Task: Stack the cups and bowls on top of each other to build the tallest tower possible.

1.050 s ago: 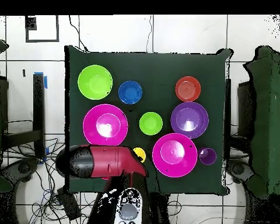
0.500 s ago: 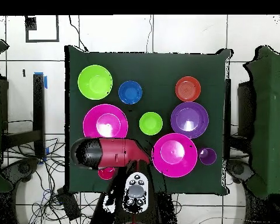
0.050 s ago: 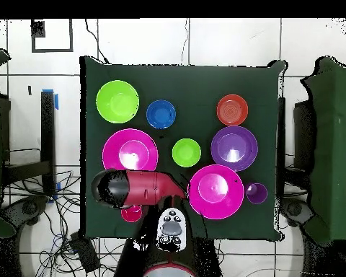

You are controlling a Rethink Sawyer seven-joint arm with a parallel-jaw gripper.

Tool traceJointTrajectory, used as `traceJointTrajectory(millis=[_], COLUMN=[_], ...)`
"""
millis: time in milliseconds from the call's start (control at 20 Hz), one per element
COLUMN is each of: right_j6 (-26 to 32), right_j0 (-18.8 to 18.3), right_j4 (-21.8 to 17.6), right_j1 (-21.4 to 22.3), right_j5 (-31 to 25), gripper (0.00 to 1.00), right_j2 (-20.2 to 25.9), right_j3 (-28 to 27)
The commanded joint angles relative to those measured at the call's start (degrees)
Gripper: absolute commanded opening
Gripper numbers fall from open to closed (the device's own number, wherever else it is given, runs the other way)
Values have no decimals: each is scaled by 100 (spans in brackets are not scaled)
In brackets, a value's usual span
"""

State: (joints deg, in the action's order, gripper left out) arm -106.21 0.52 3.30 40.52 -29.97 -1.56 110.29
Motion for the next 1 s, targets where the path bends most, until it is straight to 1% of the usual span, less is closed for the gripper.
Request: traceJointTrajectory(millis=[50,200,400,500,650,750,850,1000], right_j6=[-1079,-1154,-1208,-1226,-1301,-1332,-1327,-1300], right_j0=[97,183,452,542,616,671,766,860], right_j4=[437,538,489,502,636,688,625,494], right_j1=[-214,-202,-45,43,140,162,127,10], right_j5=[448,240,-159,-316,-340,-250,-141,226], gripper=[100,100,100,100,100,100,100,100], right_j2=[673,579,300,242,255,264,203,128], right_j3=[278,347,414,453,593,680,743,927])
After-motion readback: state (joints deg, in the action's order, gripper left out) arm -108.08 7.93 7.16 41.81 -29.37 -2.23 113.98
